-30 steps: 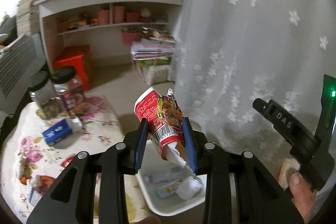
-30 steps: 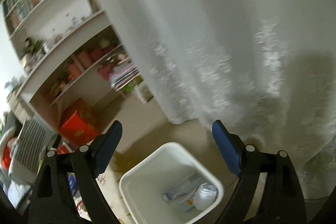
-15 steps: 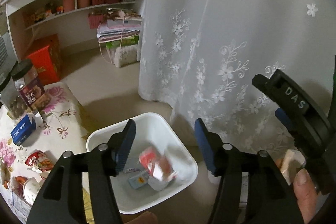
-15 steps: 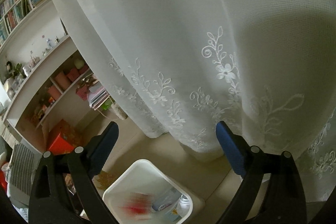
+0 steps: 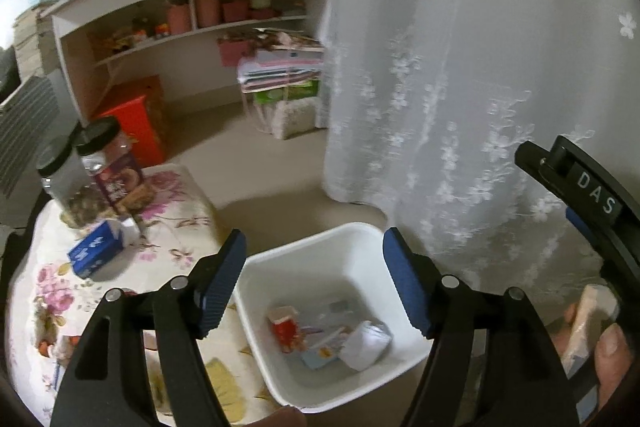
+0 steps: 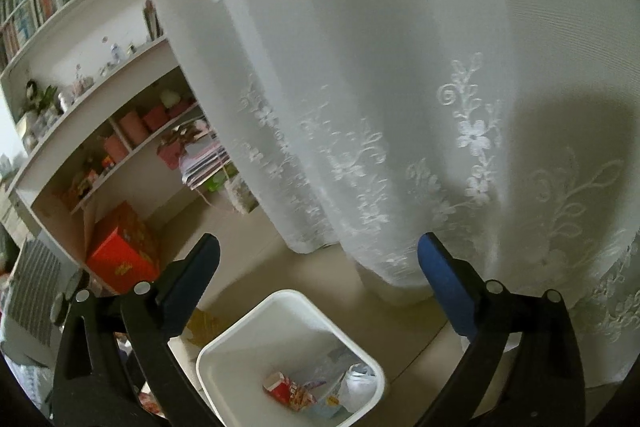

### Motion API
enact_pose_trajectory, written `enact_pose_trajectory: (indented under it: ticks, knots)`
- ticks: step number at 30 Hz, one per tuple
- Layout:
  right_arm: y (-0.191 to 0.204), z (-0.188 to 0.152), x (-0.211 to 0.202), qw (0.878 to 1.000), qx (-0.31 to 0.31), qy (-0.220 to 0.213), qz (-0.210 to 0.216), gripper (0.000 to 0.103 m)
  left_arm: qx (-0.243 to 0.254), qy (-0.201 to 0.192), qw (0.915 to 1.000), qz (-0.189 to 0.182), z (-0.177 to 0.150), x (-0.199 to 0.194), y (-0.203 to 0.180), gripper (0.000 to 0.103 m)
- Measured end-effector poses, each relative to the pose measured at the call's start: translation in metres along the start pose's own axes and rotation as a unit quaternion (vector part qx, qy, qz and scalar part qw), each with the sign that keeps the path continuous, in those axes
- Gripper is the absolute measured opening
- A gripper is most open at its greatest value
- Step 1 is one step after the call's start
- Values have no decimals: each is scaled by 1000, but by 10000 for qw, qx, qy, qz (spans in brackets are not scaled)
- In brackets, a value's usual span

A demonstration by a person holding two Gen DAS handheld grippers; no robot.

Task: Collect trash
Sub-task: 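Move both tools back over the table toward the remaining trash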

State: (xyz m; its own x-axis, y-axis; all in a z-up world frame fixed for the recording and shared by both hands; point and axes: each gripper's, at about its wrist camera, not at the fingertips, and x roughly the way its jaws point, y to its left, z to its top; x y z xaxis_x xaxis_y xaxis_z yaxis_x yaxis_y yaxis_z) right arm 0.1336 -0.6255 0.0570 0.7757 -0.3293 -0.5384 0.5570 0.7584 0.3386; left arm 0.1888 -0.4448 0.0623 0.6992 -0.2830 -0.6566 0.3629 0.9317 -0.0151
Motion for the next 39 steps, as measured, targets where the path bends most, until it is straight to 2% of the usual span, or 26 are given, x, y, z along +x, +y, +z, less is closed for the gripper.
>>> enact_pose_trajectory:
  ticks: [2, 8, 11, 13, 20, 31, 39]
  knots:
    - [8, -2, 0, 9999, -103, -3, 8, 95, -1, -68, 9999, 148, -1, -2, 10, 76]
    - [40, -14, -5, 9982, -590, -95, -98, 96, -114, -190, 9987, 456, -2, -9, 42, 77]
    - [58, -22, -7, 9961, -851, -149, -198, 96, -188, -229, 9973, 669, -3, -12, 60, 85]
    - [72, -28, -7, 9944, -1021, -158, -233, 96, -264, -252, 9961, 804, -5, -13, 72, 85]
    - [121, -56, -4, 9878, -1553, 10, -93, 96, -639, -13, 9901, 1246, -16, -11, 127, 87]
    - [205, -116, -2, 9685, -2439, 360, 357, 96, -1229, 437, 9736, 1875, -48, -10, 227, 87]
    - [255, -159, -4, 9493, -2996, 651, 699, 96, -1577, 888, 9552, 2340, -81, -4, 299, 87]
